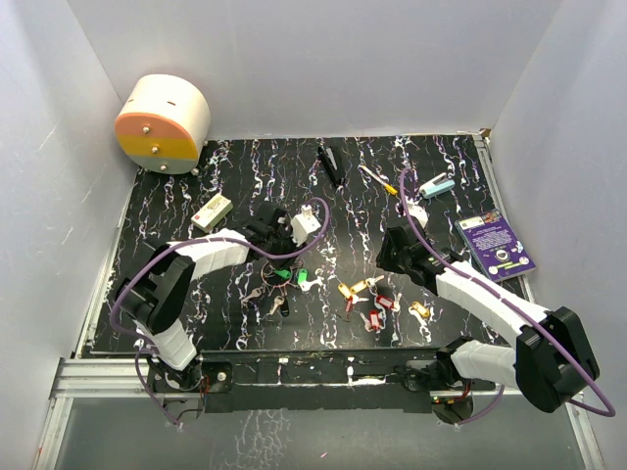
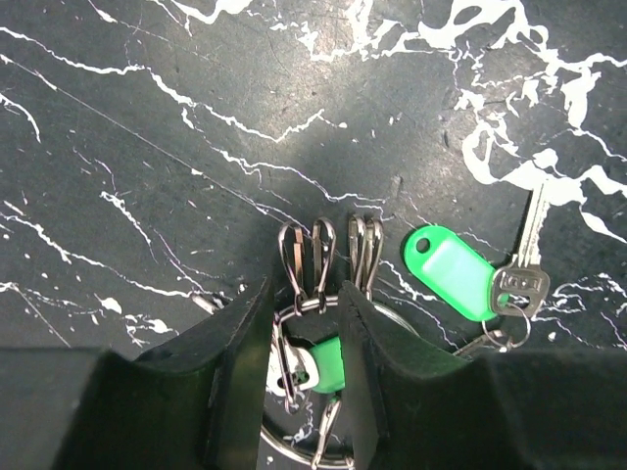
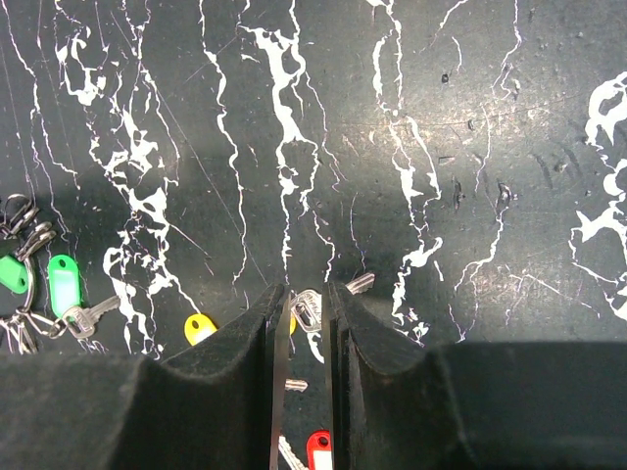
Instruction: Put the keys on the keyring
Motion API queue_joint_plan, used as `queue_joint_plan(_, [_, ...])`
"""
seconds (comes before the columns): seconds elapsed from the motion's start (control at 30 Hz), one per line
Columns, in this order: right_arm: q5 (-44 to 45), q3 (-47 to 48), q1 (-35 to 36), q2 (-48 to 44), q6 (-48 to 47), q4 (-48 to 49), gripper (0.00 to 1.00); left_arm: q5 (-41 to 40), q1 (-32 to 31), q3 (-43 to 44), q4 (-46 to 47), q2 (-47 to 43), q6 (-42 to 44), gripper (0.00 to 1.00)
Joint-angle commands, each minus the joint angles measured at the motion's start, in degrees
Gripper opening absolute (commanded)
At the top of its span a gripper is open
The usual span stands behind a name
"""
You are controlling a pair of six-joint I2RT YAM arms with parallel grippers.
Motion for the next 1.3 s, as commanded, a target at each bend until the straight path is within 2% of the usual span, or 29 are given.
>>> queue_joint_plan(0.0, [0.1,-0.1,-0.1,-1.1,0.5,3.0,0.25,1.4,-0.1,-0.6,-1.8,-4.8,0.4,0.32])
queue_joint_plan(0.53, [0.2,-0.5,-0.1,-1.5,0.6,3.2,0.25,8.3,-0.1,2.1,-1.2,-3.3,-0.6,0.34])
queue_joint_plan(0.97, [0.4,-1.4,-0.2,-2.1,0.5,3.8,0.24,3.1,-0.1,0.6,2.0,-1.6,1.3,0.33])
queue_joint_plan(1.27, [0.7,-1.7,-0.2,-2.4,0.4,3.8,0.24,4.5,-0.1,-1.0,1.8,-1.6,1.2,0.31])
